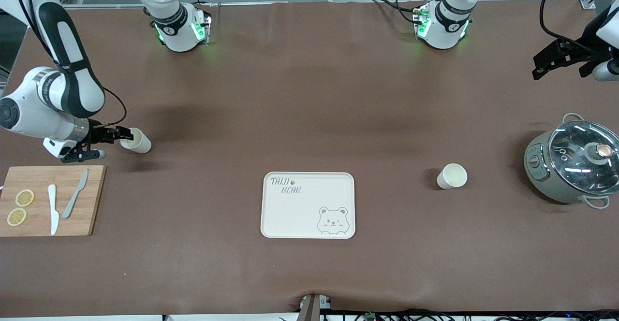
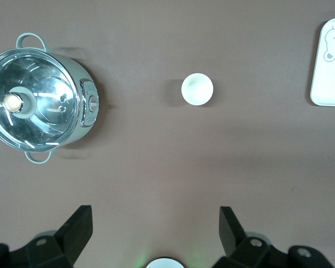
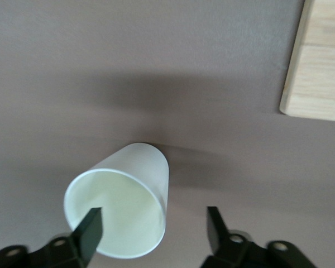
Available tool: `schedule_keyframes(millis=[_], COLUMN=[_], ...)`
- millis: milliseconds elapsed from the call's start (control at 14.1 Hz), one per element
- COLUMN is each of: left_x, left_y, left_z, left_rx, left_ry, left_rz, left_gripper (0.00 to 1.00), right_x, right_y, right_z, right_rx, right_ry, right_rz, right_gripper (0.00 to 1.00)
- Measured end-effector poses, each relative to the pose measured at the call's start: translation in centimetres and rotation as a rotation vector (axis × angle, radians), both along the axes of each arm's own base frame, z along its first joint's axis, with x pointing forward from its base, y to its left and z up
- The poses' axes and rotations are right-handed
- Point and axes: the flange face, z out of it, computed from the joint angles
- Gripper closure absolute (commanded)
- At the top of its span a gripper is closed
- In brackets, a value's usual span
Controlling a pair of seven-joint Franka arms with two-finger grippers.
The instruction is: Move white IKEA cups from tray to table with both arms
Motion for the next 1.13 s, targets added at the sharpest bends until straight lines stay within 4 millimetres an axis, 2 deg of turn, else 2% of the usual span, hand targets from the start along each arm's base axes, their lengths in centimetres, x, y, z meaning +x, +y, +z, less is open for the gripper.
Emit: schedule_keyframes(millis=[141, 283, 566, 636, 707, 919, 1131], left_x=[0.0, 0.0, -0.2, -0.3, -0.4, -0.8, -1.3], left_y=[0.0, -0.3, -1.1, -1.4, -1.6, -1.8, -1.9], left_z=[0.0, -0.1, -0.1, -0.1, -0.1, 0.3, 1.0], left_rx=[0.000, 0.001, 0.003, 0.004, 0.004, 0.006, 0.007], left_ry=[0.001, 0.002, 0.009, 0.009, 0.011, 0.014, 0.003], left_rz=[-0.001, -0.005, -0.020, -0.026, -0.029, -0.032, -0.030], left_gripper=[0.00, 0.00, 0.00, 0.00, 0.00, 0.00, 0.00], right_x=[2.1, 5.2, 11.1, 11.7, 11.8, 11.4, 9.4], right_y=[-0.4, -0.7, 2.7, 3.3, 3.8, 6.0, 6.7], right_z=[2.7, 7.1, 20.0, 22.3, 23.7, 26.0, 30.3], right_rx=[-0.006, -0.026, -0.023, -0.018, -0.012, -0.029, -0.045], right_ry=[-0.038, -0.123, -0.197, -0.202, -0.187, -0.123, -0.132], right_rz=[0.006, 0.018, 0.092, 0.074, 0.008, -0.202, -0.223], right_gripper=[0.00, 0.00, 0.00, 0.00, 0.00, 0.00, 0.00])
